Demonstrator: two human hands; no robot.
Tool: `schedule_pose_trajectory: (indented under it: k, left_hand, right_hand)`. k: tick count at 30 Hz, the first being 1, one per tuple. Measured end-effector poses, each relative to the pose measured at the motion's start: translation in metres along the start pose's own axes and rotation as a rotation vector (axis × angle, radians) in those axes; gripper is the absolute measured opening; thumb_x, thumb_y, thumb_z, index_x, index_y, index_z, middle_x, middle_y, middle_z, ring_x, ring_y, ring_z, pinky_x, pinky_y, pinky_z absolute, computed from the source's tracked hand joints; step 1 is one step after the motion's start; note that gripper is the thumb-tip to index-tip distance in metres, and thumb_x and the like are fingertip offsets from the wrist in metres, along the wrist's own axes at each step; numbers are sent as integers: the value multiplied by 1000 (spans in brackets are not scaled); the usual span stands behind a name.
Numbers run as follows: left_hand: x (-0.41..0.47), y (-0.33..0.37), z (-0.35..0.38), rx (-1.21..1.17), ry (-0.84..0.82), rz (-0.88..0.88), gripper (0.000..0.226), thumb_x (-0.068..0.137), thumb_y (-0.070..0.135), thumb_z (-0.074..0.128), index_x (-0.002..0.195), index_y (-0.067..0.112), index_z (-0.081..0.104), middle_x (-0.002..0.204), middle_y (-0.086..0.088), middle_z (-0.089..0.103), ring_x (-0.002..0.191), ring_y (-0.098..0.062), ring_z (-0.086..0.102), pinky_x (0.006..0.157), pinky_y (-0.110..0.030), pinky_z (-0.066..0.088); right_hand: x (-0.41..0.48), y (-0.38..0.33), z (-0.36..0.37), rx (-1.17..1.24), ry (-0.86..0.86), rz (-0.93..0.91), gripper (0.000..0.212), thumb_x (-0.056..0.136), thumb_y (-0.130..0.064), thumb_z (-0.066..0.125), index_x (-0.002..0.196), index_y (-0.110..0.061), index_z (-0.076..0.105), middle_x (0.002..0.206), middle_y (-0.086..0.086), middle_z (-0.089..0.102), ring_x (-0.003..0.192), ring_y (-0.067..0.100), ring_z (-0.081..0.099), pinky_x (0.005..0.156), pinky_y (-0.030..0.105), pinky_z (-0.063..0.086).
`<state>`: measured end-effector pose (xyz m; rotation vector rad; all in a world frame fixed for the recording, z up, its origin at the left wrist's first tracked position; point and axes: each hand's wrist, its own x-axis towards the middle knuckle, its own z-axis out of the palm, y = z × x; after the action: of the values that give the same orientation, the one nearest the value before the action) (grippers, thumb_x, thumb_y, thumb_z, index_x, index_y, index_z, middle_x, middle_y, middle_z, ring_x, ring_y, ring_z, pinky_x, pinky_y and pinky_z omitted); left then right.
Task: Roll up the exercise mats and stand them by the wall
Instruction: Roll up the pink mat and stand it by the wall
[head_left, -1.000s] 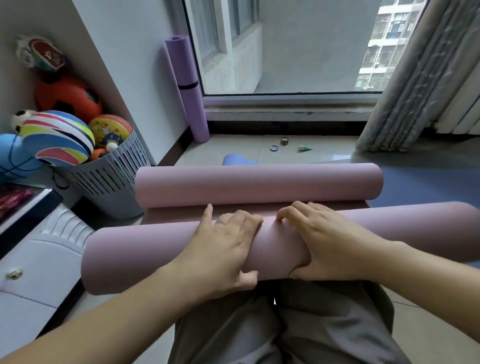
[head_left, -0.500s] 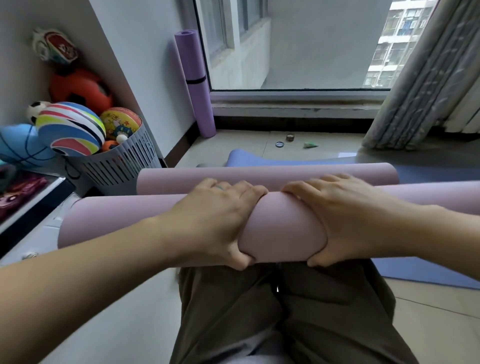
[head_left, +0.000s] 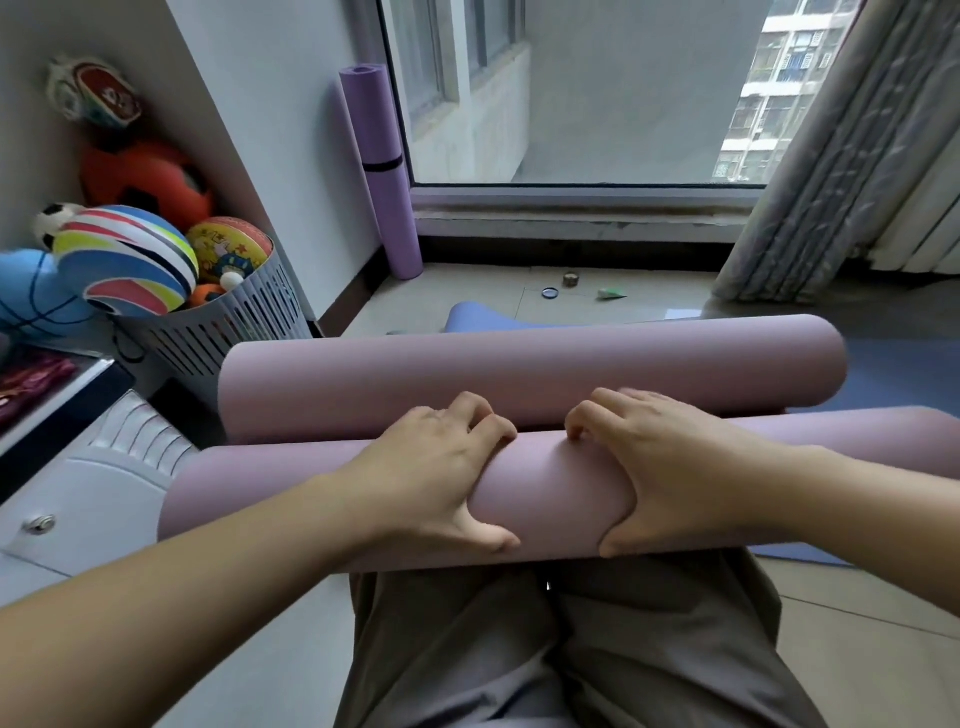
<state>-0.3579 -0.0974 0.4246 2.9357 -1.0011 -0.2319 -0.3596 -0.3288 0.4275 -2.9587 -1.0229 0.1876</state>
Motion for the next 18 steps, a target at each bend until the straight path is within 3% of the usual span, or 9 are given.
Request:
schedule_pose_trajectory:
  k: [4, 8, 10, 12, 15, 18]
  left_hand:
    - [10, -5, 1, -105, -89, -114, 82, 71, 80, 50, 139, 37, 32, 132, 6, 28, 113, -20, 42, 97, -27, 32]
    - [25, -5, 1, -40, -79, -132, 79, 76, 77, 48, 139, 31, 38, 119, 2, 27, 116, -18, 32, 100, -30, 32]
    - [31, -5, -2, 17, -94, -136, 78, 79, 76, 44, 140, 28, 38, 121, -1, 32, 116, -20, 35, 100, -33, 35]
    - [35, -8, -4, 20, -99, -149, 77, 81, 75, 42, 143, 29, 36, 126, -3, 37, 118, -23, 40, 101, -36, 36]
    - [37, -10, -1, -16, -77, -151, 72, 84, 72, 39, 143, 32, 31, 127, -3, 38, 118, -24, 42, 99, -38, 38]
    - [38, -7, -1, 24, -63, -108, 68, 85, 72, 36, 141, 35, 29, 123, -3, 35, 113, -24, 41, 93, -37, 39]
  right_hand:
    - [12, 7, -3, -45, -26, 15, 84, 58, -76, 64, 126, -34, 39, 118, -17, 48, 107, 9, 34, 93, 27, 34]
    - [15, 17, 1, 35, -7, 41, 92, 62, -72, 66, 137, -31, 33, 130, -10, 44, 111, 12, 43, 92, 25, 35]
    - [15, 20, 2, 64, 31, 65, 92, 62, -68, 68, 137, -27, 32, 130, -8, 41, 111, 14, 49, 83, 23, 33]
    - [17, 22, 0, 105, 31, 85, 78, 68, -64, 67, 130, -26, 37, 125, -10, 47, 105, 10, 52, 77, 21, 29]
    - [28, 31, -9, 241, -4, 143, 44, 85, -56, 53, 117, -25, 55, 113, -10, 60, 95, 8, 54, 80, 24, 38]
    - [52, 42, -13, 247, -91, 203, 30, 98, -38, 44, 120, -25, 60, 117, -3, 64, 104, 19, 56, 88, 30, 42]
